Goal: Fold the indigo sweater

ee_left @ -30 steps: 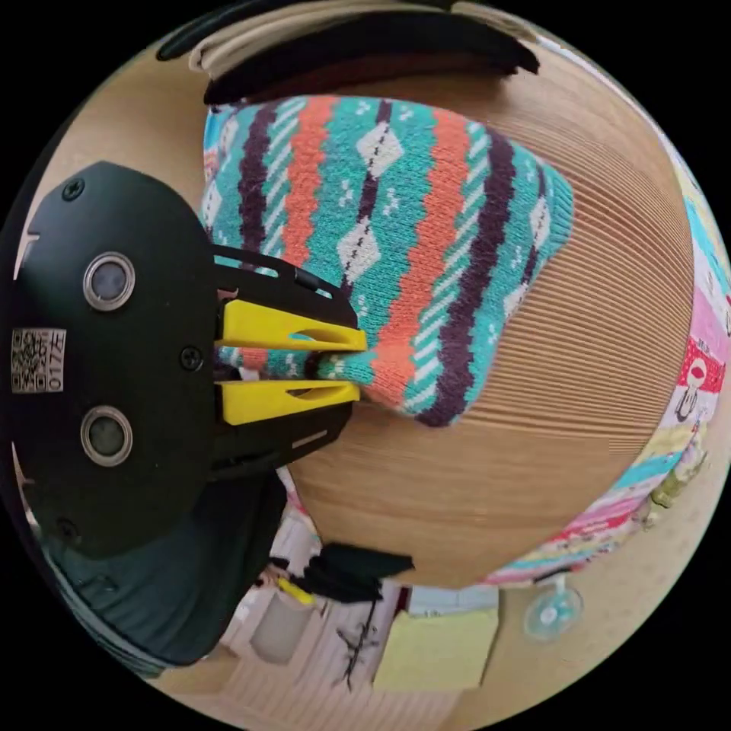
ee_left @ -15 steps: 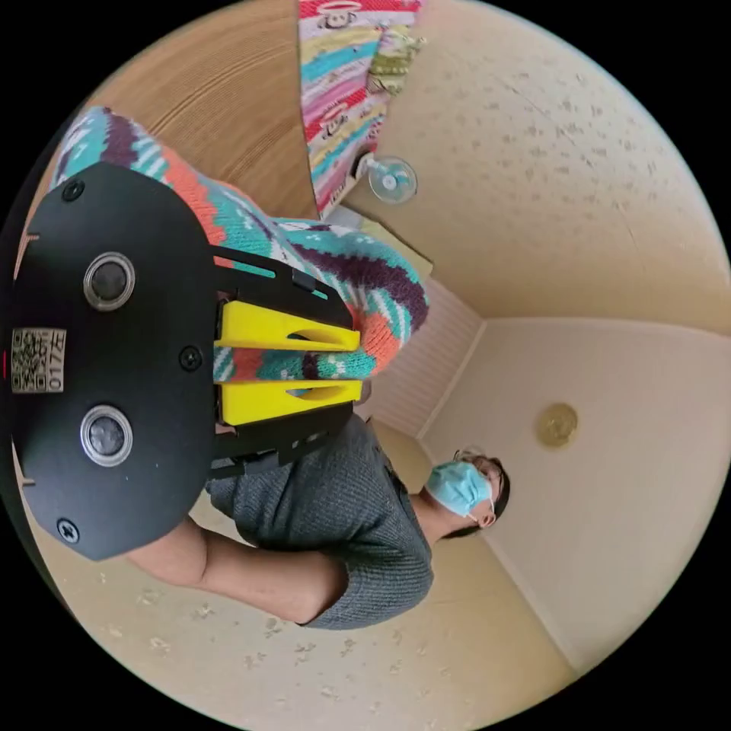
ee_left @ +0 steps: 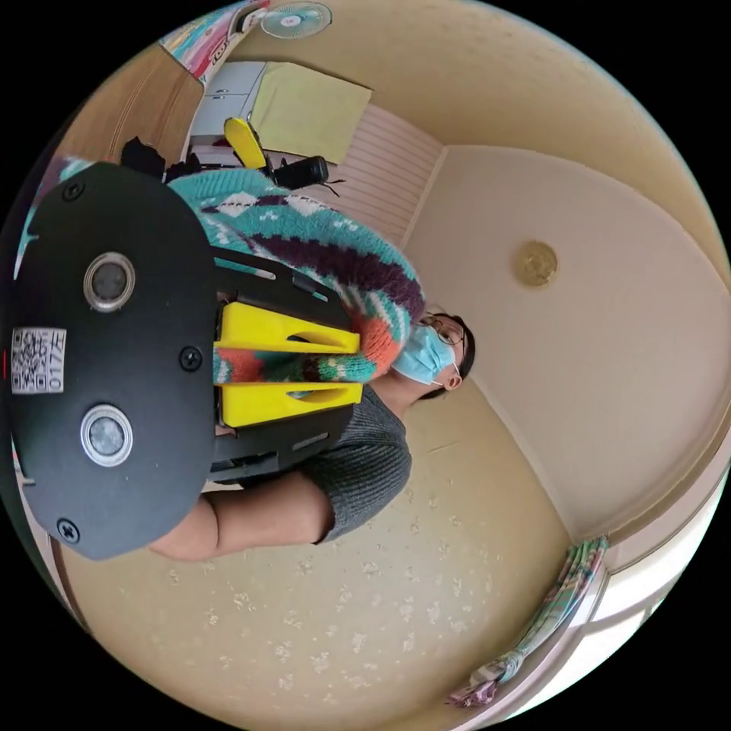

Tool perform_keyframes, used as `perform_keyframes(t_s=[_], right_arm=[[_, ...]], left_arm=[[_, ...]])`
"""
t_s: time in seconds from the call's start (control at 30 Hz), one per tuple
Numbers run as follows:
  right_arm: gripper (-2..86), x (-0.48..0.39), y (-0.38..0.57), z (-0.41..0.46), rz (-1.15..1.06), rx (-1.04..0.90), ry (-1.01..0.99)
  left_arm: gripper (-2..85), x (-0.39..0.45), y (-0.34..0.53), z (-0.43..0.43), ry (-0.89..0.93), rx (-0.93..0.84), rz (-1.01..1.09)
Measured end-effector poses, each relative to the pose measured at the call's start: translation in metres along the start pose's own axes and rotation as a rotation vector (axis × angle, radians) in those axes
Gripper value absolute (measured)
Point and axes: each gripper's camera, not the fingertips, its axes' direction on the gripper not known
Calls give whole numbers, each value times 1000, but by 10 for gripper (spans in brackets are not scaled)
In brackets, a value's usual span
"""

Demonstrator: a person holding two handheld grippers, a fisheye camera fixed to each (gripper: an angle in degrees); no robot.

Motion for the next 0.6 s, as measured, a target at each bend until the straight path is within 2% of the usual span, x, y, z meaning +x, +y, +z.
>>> perform_keyframes(t_s=[0.07,0.13,0.17,0.27,0.33,0.37,0.4,0.43,0.5,0.53,0.6], right_arm=[[177,18,6,20,-22,-71,-201],[74,38,16,55,-91,-171,-584],[71,41,19,61,-86,-181,-621],[61,52,38,56,-24,-111,-407],[55,58,48,26,108,-9,-92],[54,54,48,20,109,-3,-9],[51,45,46,13,109,-9,164],[49,35,41,14,121,-42,337],[46,21,30,33,83,-126,562],[44,13,24,51,48,-163,666],[41,2,16,74,-14,-168,710]], left_arm=[[64,-9,20,11,22,9,-26],[64,-20,40,19,5,5,-69],[64,-27,52,22,-21,2,-104],[66,-37,77,28,-82,-34,-197],[69,-41,89,36,-219,-111,-306],[73,-43,98,43,-341,-188,-379],[79,-47,107,54,-455,-289,-446],[90,-50,112,62,-507,-347,-482],[122,-66,131,94,-646,-524,-565],[127,-69,135,100,-668,-528,-567],[124,-84,151,111,-741,-405,-594]])
